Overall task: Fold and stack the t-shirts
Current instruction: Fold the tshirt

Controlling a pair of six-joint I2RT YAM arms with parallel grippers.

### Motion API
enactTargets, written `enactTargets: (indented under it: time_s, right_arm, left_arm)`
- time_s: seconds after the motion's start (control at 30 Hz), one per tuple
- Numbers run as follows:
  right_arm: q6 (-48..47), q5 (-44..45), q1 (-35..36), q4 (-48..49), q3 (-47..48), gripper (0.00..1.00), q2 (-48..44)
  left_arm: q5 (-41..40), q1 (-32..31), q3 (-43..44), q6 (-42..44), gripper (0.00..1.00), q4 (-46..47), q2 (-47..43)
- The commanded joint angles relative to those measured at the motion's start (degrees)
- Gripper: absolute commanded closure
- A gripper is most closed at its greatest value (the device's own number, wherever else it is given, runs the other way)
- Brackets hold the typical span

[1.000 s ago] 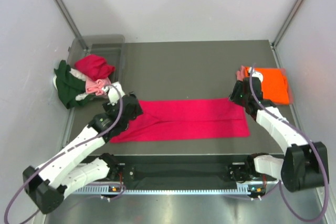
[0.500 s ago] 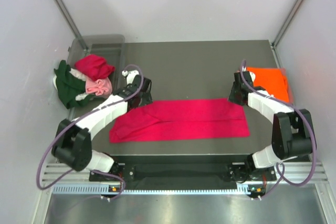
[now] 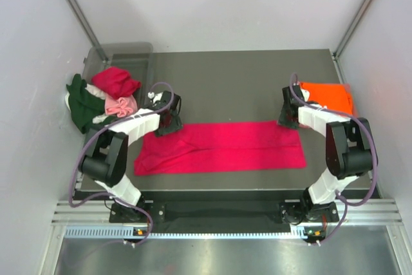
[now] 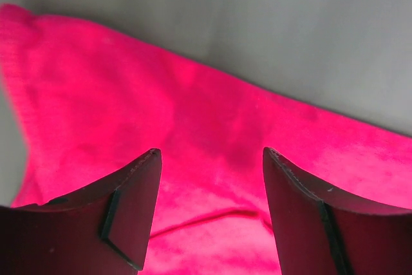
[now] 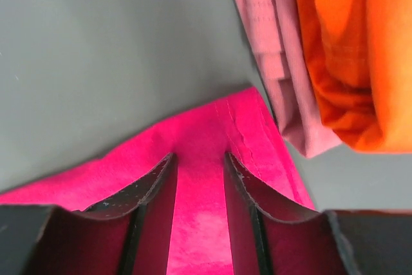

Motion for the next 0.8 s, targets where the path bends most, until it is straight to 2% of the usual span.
enactTargets:
  time_s: [0.0, 0.27, 0.47, 0.6, 0.77]
  right_arm:
    - [1.28, 1.05, -0.48, 1.17, 3.3, 0.65, 3.25]
    - [2.07, -0.35, -3.29, 0.65, 10.58, 0.65, 10.63]
    - [1.64, -1.67, -5.05, -1.54, 16.31, 0.65, 14.59]
    - [0.93, -3.08, -4.97, -1.29, 14.47, 0.55, 13.11]
    - [0.58, -2.47, -4.97, -0.67, 10.34, 0.53, 9.76]
  left_arm:
    - [2.16, 0.01, 0.17, -0.52, 0.32, 2.98, 3.92]
    - [2.78, 0.8, 8.25, -0.08, 0.33, 3.86, 15.43]
    - [4.45, 2.21, 19.31, 1.06, 0.36, -0.17, 23.17]
    - [4.36, 2.21, 16.63, 1.68, 0.35, -0.36, 21.95]
    - [3.57, 2.21, 10.73, 1.41, 0.35, 1.58, 16.59]
